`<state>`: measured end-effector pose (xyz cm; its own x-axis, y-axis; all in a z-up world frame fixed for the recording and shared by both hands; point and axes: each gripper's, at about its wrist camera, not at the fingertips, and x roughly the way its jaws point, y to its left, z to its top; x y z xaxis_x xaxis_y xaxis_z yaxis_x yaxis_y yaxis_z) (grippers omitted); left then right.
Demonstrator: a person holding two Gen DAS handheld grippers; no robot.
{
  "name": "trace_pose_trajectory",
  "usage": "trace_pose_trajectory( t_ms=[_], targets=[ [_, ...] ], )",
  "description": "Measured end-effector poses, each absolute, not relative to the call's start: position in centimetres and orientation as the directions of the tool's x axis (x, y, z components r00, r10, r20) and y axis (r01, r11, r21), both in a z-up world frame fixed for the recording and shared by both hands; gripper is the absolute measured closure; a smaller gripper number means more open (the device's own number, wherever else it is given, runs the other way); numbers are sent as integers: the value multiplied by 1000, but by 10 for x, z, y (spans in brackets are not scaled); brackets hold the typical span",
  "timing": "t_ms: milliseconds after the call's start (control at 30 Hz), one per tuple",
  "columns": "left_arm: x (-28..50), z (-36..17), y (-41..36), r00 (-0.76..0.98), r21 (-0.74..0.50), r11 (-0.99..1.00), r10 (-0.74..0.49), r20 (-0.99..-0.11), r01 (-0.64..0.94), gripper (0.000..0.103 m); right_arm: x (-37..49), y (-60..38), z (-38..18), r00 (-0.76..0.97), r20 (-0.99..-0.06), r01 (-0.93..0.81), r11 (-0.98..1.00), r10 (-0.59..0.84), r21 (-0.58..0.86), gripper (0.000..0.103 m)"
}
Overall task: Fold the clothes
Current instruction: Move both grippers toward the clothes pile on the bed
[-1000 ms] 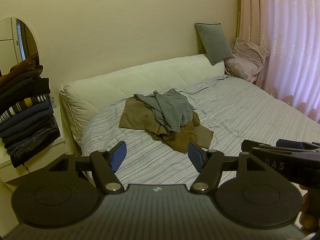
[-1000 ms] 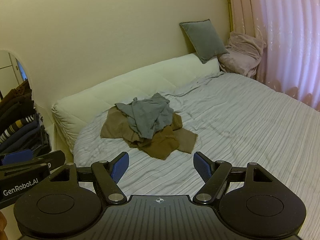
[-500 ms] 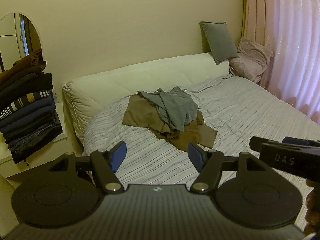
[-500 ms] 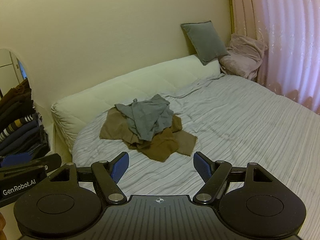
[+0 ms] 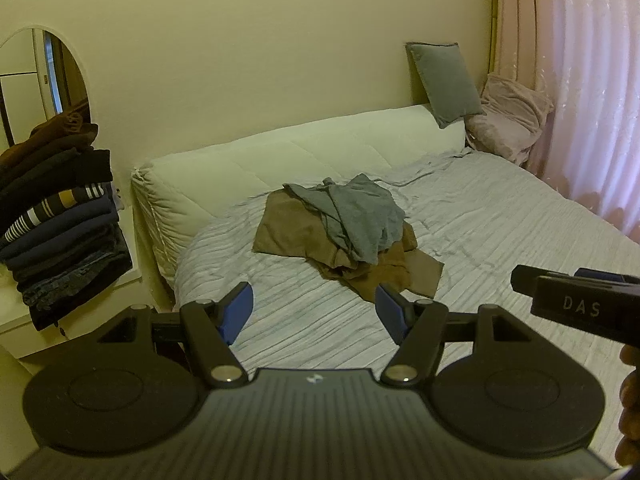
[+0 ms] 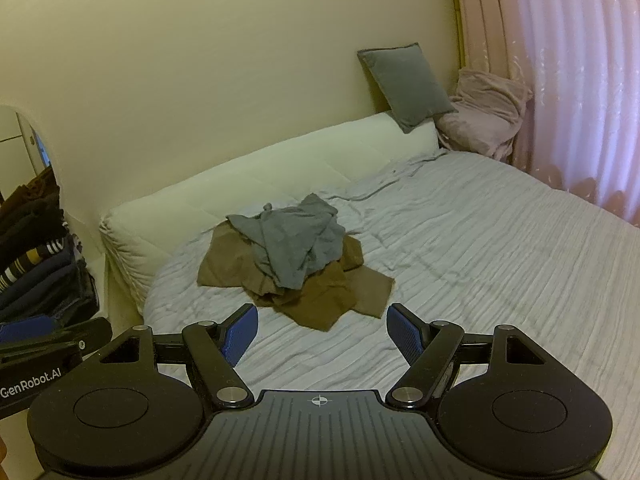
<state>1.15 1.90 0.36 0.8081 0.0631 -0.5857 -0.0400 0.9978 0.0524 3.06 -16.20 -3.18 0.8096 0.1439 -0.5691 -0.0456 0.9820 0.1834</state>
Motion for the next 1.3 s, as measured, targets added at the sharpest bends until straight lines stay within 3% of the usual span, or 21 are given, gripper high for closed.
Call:
trace_pose_trajectory(
  t_ms=[533,1300],
  targets=[
    [33,-1,41,807,32,999,47,-589,-35,39,47,-152,-29,814,-570,-24,986,115,165,28],
    [160,-17,79,781,20,999,-21,-625,43,39,161,-130,-40,791,-610,66,986,41,153,28]
  ],
)
